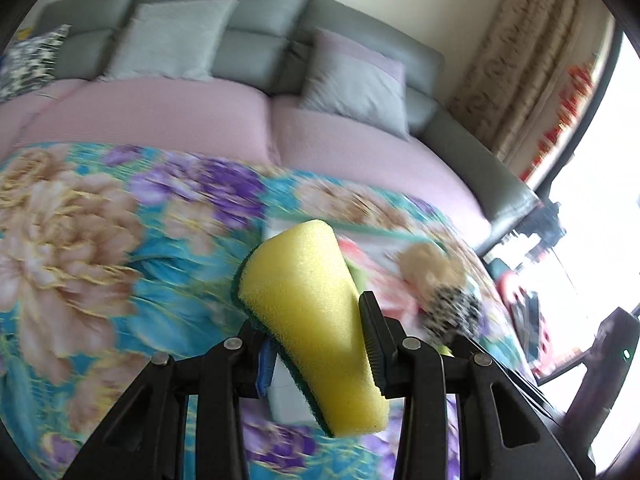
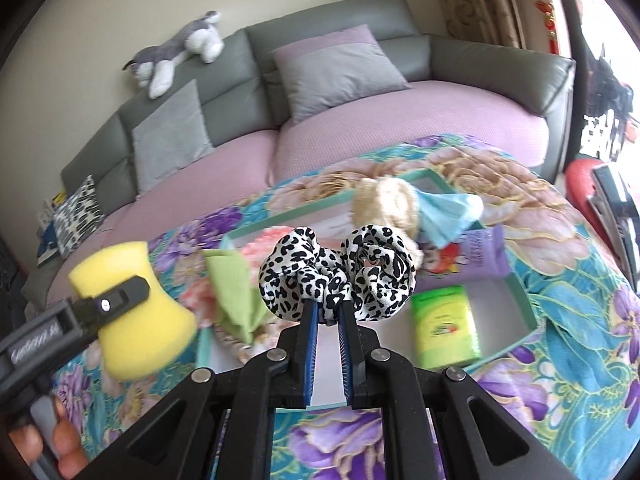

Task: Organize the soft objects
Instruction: 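Carry the sponge with the left gripper while the right carries the scrunchie over the tray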

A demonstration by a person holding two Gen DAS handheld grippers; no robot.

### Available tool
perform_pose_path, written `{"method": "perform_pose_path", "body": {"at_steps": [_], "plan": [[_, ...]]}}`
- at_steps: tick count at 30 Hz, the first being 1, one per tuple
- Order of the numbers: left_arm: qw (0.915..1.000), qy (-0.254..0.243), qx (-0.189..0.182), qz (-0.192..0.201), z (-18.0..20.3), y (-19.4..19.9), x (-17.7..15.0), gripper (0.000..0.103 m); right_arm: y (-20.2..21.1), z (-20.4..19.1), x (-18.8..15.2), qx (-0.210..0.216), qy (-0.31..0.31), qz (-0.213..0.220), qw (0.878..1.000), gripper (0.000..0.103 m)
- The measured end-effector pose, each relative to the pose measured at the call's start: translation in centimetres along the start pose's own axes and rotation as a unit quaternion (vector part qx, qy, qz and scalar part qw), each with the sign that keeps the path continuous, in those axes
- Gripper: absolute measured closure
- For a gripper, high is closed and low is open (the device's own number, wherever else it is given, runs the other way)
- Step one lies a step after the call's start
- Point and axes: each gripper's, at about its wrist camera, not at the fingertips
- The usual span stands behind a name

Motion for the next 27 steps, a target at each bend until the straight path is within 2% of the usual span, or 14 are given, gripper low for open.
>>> {"method": "perform_pose_path", "body": {"at_steps": [4,9,18,23,27], "plan": [[0.9979,-0.028,-0.042,-0.042,2.7,-1.6,-1.0,0.063,-0.1,1.1,0.0,-0.009,-0.008,-0.003,1.000,0.091],[0.9937,-0.047,-0.065,-0.079,4.9,-3.2,-2.3,0.063,-0.1,1.5,0.2,-0.013,-0.005,-0.004,1.000,0.091],[0.9913,-0.046,-0.058,-0.109,5.4,-5.3,-3.3,0.063,-1.1,1.5,0.2,-0.019,0.000,-0.025,1.000,0.091],[0.9910,-0.045,-0.037,-0.121,5.1,-7.0,-3.5,0.063,-1.9,2.0,-0.1,-0.022,-0.005,-0.039,0.999,0.091],[0.9908,-0.033,-0.045,-0.123,4.8,-7.6,-3.4,0.063,-2.4,2.4,-0.3,-0.025,-0.011,-0.049,0.998,0.091]]}}
Point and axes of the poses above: each gripper's, at about its wrist camera, not at the fingertips, and y roughly against the way its jaws point, z to its right, x to its top, and after that the axes turned 7 degrees about x, right-handed
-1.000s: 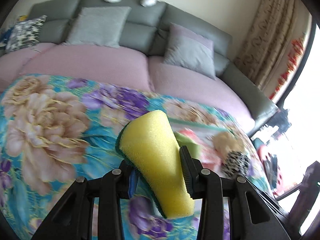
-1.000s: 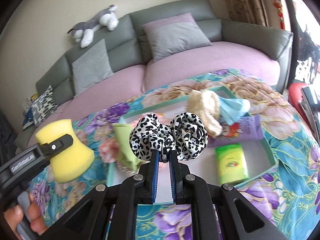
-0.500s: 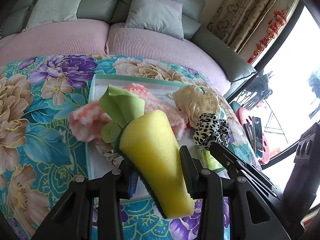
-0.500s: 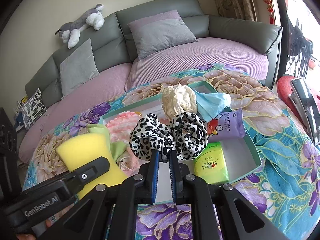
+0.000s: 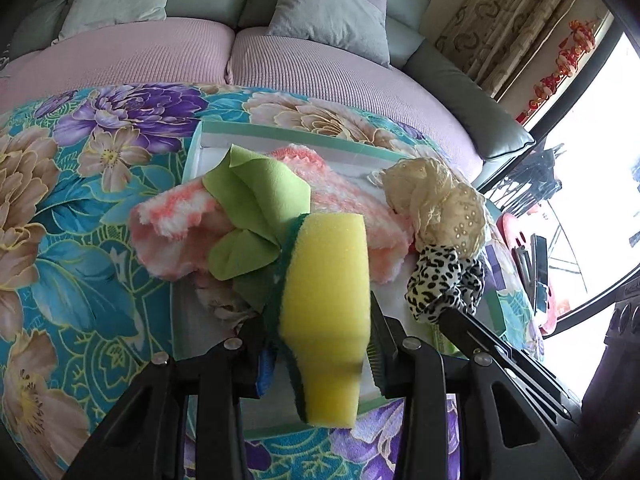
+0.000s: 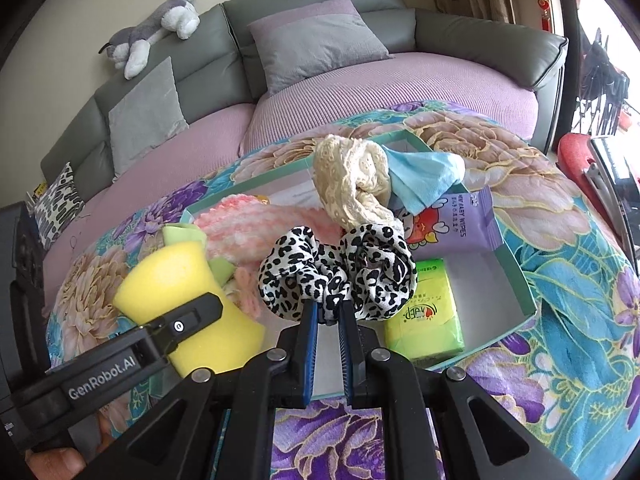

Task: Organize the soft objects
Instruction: 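Carry the sponge with the left gripper while the right carries the scrunchie over the tray, then open the left gripper to drop the sponge while the right releases the scrunchie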

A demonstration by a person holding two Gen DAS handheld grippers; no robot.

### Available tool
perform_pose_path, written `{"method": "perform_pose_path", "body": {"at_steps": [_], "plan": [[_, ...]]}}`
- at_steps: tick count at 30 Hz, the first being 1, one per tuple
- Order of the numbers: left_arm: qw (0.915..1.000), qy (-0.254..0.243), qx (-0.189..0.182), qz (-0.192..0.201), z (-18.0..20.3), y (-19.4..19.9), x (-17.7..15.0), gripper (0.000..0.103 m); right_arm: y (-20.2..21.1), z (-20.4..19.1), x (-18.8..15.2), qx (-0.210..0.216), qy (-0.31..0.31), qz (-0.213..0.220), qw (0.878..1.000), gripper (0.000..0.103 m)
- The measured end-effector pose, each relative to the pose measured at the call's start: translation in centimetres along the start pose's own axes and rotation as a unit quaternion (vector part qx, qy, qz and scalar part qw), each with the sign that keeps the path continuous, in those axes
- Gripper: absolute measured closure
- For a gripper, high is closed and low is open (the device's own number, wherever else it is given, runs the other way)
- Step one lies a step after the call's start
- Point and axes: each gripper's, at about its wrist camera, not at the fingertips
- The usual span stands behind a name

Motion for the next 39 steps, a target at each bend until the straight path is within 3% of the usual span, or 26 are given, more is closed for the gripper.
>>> {"method": "perform_pose_path", "body": {"at_steps": [13,17,24,30,32,33,39], "plan": [[0.9999,0.017,-0.002,0.000,-0.9,-0.9,1.0,0.063,-0.5,0.0,-0.3,-0.007,0.002,-0.015,1.000,0.088],[0.9999,0.007,0.014,-0.002,-0.5,-0.2,1.0,0.062,-0.5,0.0,-0.3,-0.010,0.001,-0.017,1.000,0.088],[0.9994,0.001,0.035,-0.005,-0.5,1.3,0.7,0.049,-0.5,-0.3,-0.3,-0.019,0.012,-0.023,0.999,0.084],[0.9993,0.011,0.034,-0.009,-1.1,2.3,0.8,0.042,-0.3,-0.4,-0.2,-0.025,0.017,-0.023,0.999,0.072],[0.9993,0.012,0.035,-0.003,-1.2,3.1,0.9,0.042,0.0,-0.5,-0.1,-0.026,0.021,-0.020,0.999,0.052],[0.9993,0.012,0.037,0.002,-1.3,3.5,0.9,0.042,0.2,-0.6,-0.1,-0.025,0.022,-0.015,0.999,0.050],[0.9978,0.015,0.054,0.036,-1.9,6.2,1.1,0.040,1.2,-1.2,0.1,-0.021,0.032,-0.003,0.999,0.049]]}}
Point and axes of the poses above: each gripper's, at about its wrist camera, not at the fingertips, and y roughly against the way its jaws point, z to its right, x to its top, and after that the axes turned 7 degrees about x, right-handed
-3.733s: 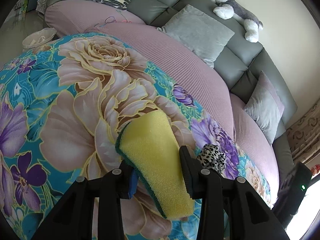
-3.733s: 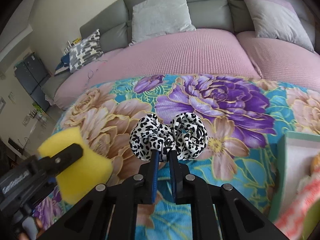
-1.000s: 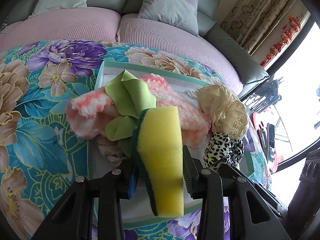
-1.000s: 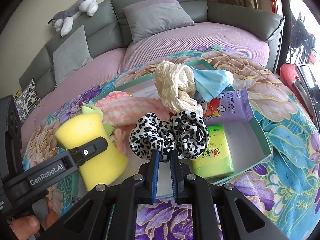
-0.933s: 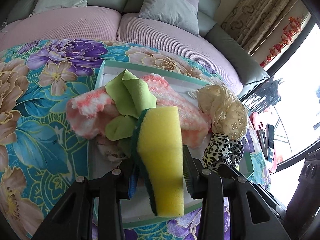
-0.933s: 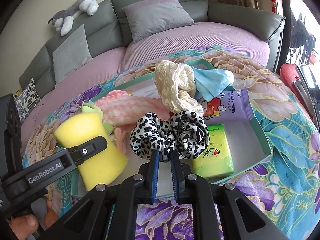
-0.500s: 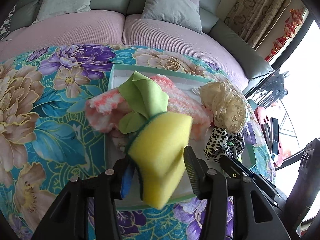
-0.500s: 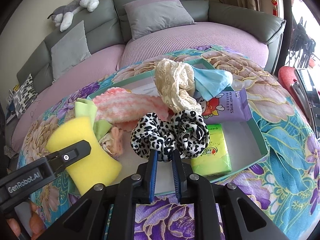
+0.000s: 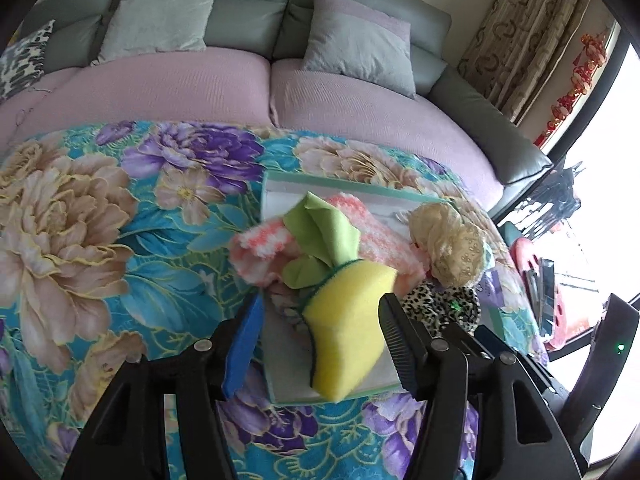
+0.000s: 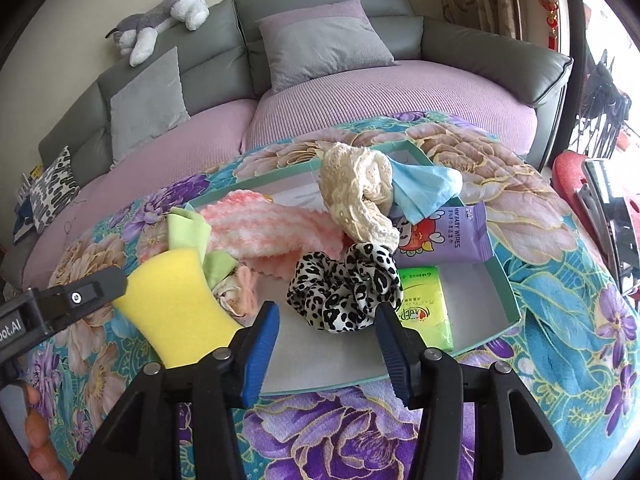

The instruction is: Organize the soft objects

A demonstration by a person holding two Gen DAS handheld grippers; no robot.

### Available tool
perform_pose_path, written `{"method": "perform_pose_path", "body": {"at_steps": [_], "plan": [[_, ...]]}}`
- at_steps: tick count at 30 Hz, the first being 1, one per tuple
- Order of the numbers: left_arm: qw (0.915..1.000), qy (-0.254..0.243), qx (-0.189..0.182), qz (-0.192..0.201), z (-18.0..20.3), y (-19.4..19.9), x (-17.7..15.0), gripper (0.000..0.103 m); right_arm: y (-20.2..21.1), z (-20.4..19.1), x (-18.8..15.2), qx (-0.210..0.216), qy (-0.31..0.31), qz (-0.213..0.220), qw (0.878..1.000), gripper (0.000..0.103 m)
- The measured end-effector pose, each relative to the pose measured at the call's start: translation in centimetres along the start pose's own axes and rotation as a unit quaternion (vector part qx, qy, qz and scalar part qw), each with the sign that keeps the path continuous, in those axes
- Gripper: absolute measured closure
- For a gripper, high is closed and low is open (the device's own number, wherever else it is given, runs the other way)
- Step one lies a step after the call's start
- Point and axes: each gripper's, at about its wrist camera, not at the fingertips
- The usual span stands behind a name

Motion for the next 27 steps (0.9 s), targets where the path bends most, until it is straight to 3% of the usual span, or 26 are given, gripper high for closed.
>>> {"method": "perform_pose_path", "body": {"at_steps": [3,12,16,22,27], "plan": [[0.9996,-0.001,0.027,0.011,-0.6,0.6,0.3,0.032,-0.1,-0.2,0.0,-0.003,0.007,-0.005,1.000,0.038],[0.9932,0.001,0.116,0.009,-2.9,-0.1,0.3,0.025,-0.5,-0.5,-0.2,-0.015,0.013,-0.019,1.000,0.017],[0.9888,-0.005,0.149,0.007,-3.3,-0.6,0.1,0.010,-0.7,-0.3,-0.3,-0.021,0.011,-0.027,0.999,0.000],[0.9746,-0.022,0.223,0.007,-4.1,-2.0,-0.3,0.005,-1.1,-0.6,-0.6,-0.036,0.026,-0.038,0.998,0.000],[0.9734,-0.018,0.228,-0.004,-4.7,-2.6,-0.5,0.005,-1.1,-0.8,-0.6,-0.033,0.029,-0.043,0.998,0.000]]}}
Point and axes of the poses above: each gripper's, at about its wrist camera, not at the fingertips, and y roughly against the way its jaws point, z to its right, x to its top, and after that the axes turned 7 degrees about x, right-handed
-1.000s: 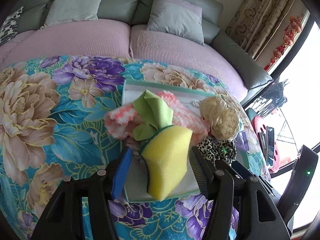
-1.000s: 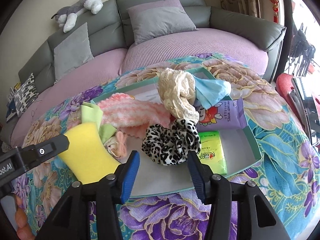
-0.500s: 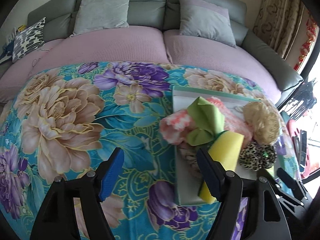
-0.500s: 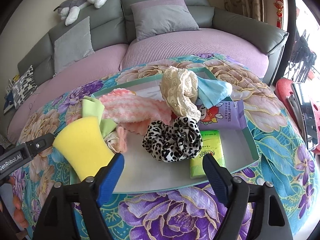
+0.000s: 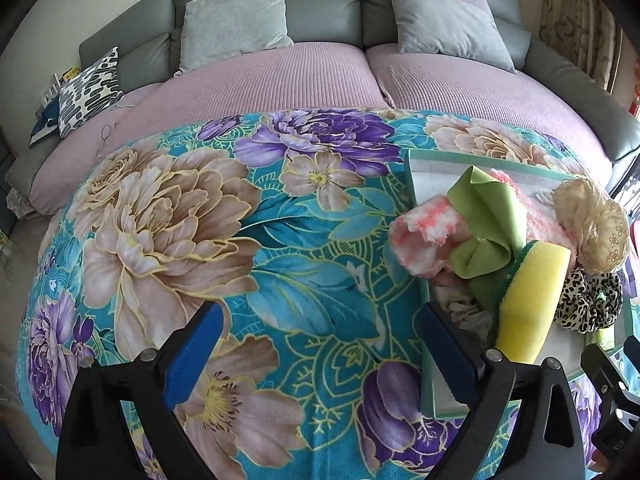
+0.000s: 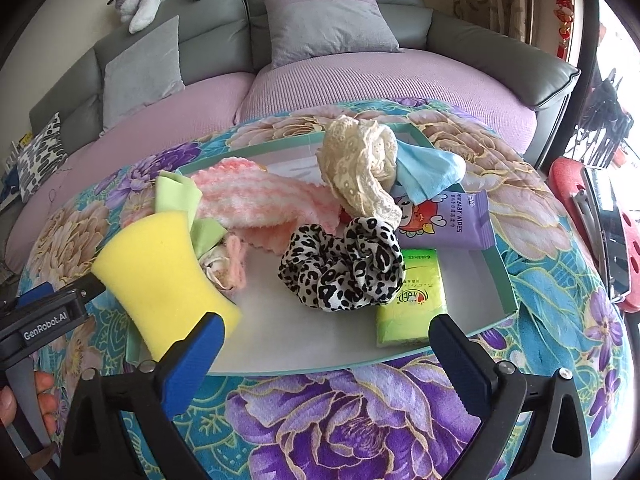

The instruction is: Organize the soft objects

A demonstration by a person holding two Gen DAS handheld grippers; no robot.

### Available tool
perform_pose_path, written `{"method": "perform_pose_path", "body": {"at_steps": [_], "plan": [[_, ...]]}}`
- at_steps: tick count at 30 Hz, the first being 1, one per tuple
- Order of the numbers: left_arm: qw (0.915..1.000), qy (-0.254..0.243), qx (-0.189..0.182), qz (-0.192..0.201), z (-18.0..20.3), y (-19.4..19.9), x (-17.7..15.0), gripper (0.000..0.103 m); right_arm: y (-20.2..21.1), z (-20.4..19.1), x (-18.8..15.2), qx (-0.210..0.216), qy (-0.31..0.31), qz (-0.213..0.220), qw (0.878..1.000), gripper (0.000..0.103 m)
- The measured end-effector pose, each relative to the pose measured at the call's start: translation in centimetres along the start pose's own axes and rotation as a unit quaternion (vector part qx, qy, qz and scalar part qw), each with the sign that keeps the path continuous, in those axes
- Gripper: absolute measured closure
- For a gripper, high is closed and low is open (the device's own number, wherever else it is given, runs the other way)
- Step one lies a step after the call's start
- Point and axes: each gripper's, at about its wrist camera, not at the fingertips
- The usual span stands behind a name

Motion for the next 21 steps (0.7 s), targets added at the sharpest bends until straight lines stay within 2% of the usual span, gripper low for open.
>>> {"method": "perform_pose_path", "body": {"at_steps": [6,10,16,21], "plan": [[0.9997,-0.012,0.017,-0.014,0.3,0.0,-0.3,0.005,0.0,-0.5,-0.2,-0.004,0.008,-0.010,1.000,0.000],[0.9998,0.003,0.008,-0.018,-0.1,0.6,-0.4,0.005,0.4,-1.0,-0.2,-0.008,0.015,-0.012,1.000,0.000],[0.9980,0.015,0.061,-0.003,-0.7,1.8,-1.0,0.005,0.9,-2.0,-0.4,-0.012,0.032,-0.011,0.999,0.000],[0.9981,0.022,0.058,0.001,-1.4,2.4,-2.2,0.005,1.7,-2.6,-0.7,-0.014,0.039,-0.006,0.999,0.000]]}}
Point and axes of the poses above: each gripper's, at about its wrist camera, not at the fingertips, and y roughly against the way its jaws point, z to its right, x to its top, and after that the axes turned 7 degrees about x, right-handed
